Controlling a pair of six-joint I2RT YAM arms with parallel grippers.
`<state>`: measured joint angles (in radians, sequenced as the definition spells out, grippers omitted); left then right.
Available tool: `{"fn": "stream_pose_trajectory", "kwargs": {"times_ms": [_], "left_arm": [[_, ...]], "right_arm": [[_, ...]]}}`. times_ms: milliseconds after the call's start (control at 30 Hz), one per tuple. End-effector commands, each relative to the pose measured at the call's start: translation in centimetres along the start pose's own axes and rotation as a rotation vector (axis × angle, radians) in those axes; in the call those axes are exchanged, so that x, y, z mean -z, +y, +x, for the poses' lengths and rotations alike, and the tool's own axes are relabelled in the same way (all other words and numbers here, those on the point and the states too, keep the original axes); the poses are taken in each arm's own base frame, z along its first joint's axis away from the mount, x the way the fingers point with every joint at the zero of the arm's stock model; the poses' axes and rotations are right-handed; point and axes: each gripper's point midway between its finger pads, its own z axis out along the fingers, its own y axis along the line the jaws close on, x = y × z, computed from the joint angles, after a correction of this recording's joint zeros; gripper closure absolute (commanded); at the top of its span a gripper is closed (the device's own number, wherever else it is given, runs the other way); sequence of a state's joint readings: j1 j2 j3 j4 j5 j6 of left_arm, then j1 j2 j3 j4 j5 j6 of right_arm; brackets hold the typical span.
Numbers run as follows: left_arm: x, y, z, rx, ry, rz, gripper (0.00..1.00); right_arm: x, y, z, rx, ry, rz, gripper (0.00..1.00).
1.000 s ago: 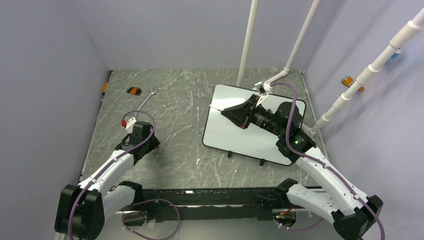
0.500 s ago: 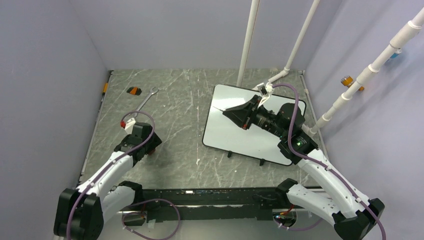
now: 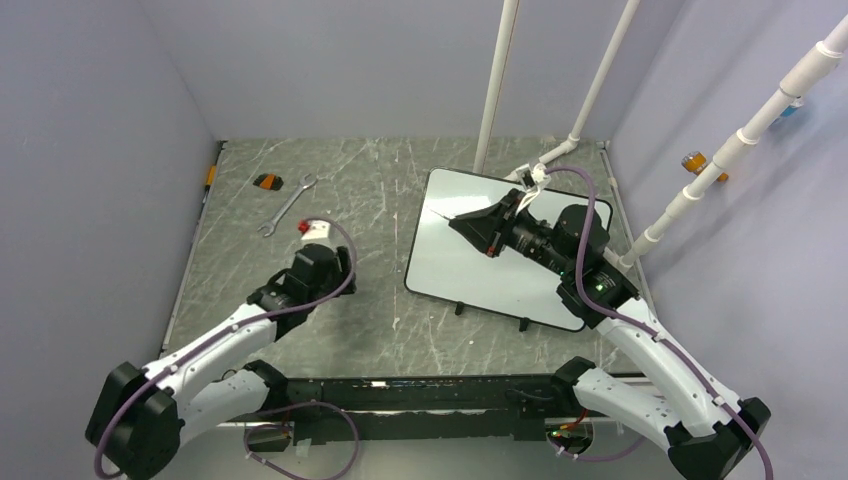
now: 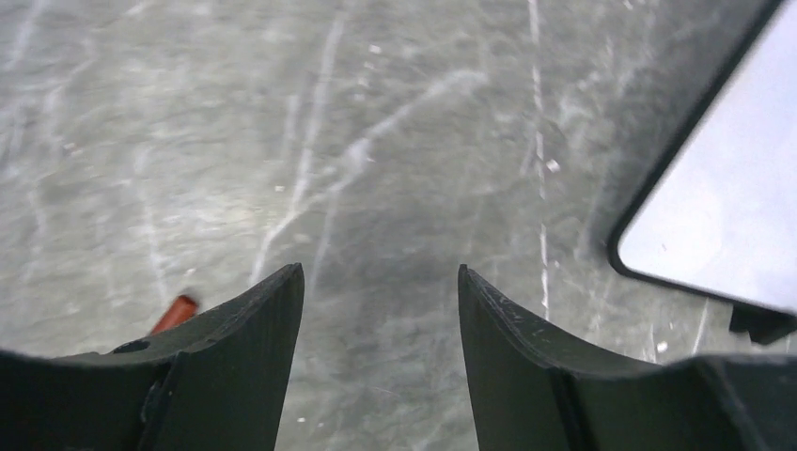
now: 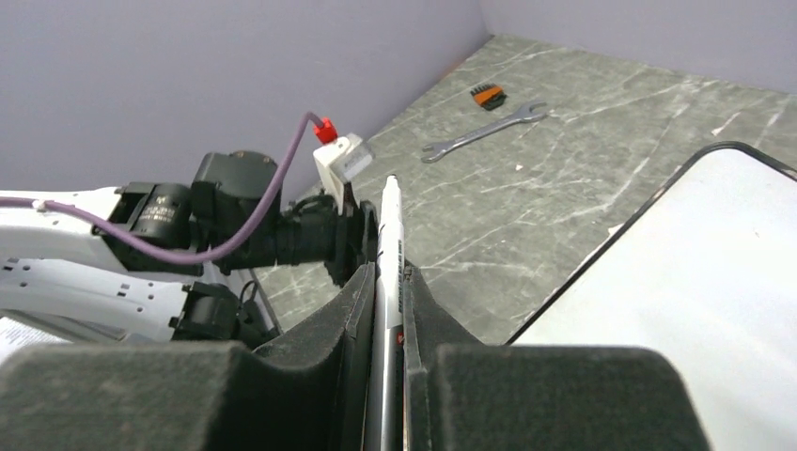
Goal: Write a sentence on the whiteboard
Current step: Place the pen cap at the center of the board, then move the whiteboard stand to the center of the board.
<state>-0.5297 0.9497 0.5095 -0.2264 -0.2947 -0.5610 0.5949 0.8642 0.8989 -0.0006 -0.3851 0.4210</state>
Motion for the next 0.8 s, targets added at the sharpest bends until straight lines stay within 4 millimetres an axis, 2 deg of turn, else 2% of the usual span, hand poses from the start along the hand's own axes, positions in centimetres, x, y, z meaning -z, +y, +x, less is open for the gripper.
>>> {"fn": "stream_pose_trajectory", "kwargs": {"times_ms": [0,167,300,567,767], "left_arm": [[0.1,-4.8,-1.8,-0.114,-0.076,0.115,0.36],[-0.1,-9.7,0.2,-0.197,-0.059,0.211,0.38],[-0.2,-13.6,1.6,-0.264,-0.056,0.286,0.39],[-0.7,-20.6,5.2,-0.35,0.01,0.351,0.45],[-0.9,-24.8,8.7,-0.424,0.056,0.377,0.47]], "right_arm": [[0.8,0.0,-4.0,0.039,-0.098,0.072,1.0],[2.1,-2.0,-7.1,0.038,-0.193,0.244,1.0],[2.9,-1.8,-8.5,0.065,-0.221,0.271,1.0],[3.4,-0.9,-9.4,0.07,-0.229,0.252,1.0],[3.8,-1.1,-9.3,0.066,-0.227,0.274,1.0]]}}
